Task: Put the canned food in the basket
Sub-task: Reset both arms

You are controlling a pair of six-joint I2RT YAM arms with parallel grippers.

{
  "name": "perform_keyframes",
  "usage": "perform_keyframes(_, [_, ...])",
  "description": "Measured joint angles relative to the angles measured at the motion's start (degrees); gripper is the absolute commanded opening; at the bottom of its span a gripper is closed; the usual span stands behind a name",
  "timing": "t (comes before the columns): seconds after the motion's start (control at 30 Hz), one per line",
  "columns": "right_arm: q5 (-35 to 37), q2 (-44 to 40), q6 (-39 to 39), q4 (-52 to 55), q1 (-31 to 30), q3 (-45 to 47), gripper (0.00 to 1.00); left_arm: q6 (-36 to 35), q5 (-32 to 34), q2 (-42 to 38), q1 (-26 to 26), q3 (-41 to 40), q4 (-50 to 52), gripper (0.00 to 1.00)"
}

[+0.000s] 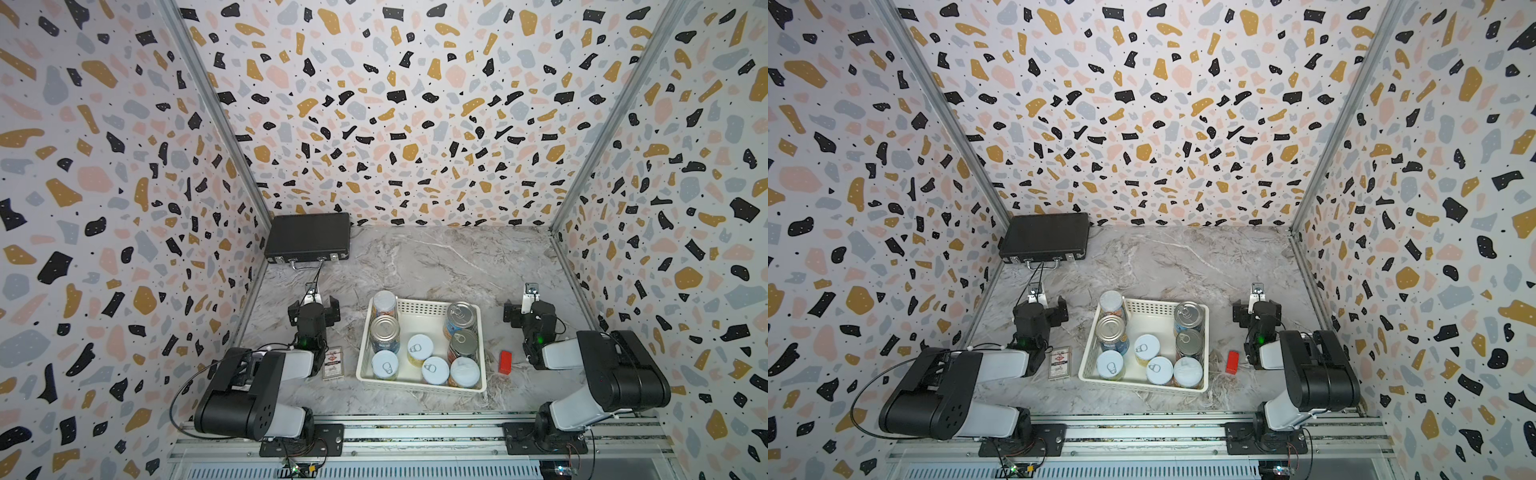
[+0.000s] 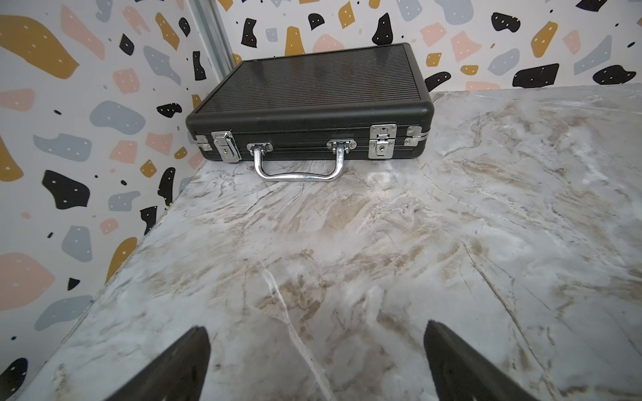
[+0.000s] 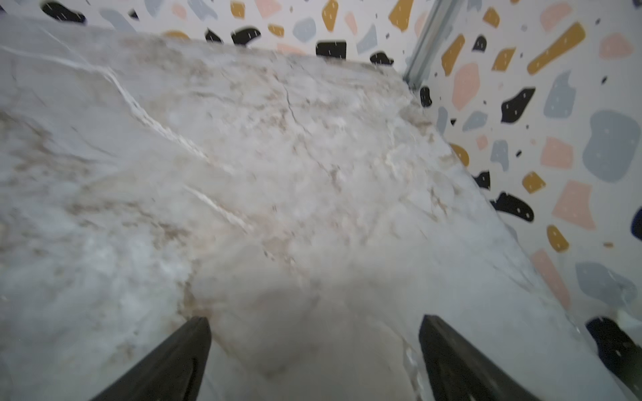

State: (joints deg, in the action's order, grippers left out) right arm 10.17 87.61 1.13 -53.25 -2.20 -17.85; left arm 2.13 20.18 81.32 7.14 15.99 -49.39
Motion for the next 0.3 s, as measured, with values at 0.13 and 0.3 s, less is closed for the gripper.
perform_keyframes(0.13, [-0.3, -0.7, -0.2, -0.7, -0.1, -0.2, 1.00, 0.0, 0.0, 0.0, 0.0, 0.0, 0.8, 1.00])
perform_keyframes(0.3, [0.7, -0.7, -0.9, 0.3, -0.1, -0.2, 1.00, 0.0, 0.0, 0.1, 0.0, 0.0, 1.4, 1.00])
